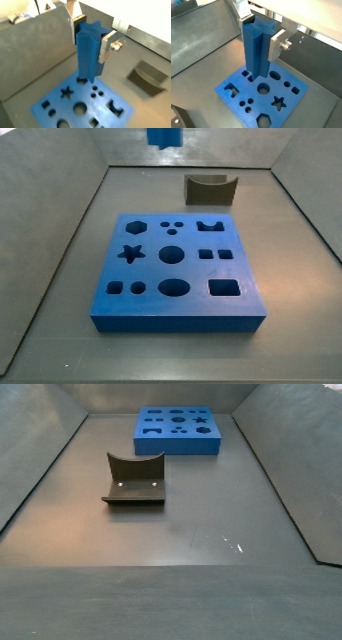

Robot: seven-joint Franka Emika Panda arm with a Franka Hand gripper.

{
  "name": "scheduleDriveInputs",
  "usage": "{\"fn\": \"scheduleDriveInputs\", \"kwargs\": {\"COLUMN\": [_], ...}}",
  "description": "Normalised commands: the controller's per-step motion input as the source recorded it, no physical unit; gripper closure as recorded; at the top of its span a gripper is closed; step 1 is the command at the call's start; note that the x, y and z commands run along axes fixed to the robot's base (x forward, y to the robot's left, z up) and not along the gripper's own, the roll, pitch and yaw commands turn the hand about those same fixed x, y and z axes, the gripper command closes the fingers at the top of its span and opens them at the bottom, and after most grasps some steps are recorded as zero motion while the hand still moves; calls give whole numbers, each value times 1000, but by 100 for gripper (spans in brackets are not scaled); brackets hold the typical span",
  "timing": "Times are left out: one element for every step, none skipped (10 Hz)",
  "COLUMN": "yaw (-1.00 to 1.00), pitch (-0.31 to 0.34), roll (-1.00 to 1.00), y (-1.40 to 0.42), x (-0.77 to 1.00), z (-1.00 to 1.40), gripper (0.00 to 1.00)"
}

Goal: Insert the star object.

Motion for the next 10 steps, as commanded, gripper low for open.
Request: {"fn": "scheduleDriveInputs", "kwargs": {"yaw": [174,249,166,129,0,-71,-191,-217,-163,-160], "pitch": [-27,-24,-20,-1,-50,-39,0,0,0,0], "roll": [0,13,0,0,-23,-30,0,11,0,0], "y": [257,-51,-263,-386,-320,-243,-120,-20,-6,0], "x": [-1000,-874,-786,-491,-257,-3,0,0,49,0], "z": [-1000,-1000,-1000,-1000,-857,-649,-617,-611,-583,-523], "gripper": [100,100,100,100,100,100,100,100,100,100]}}
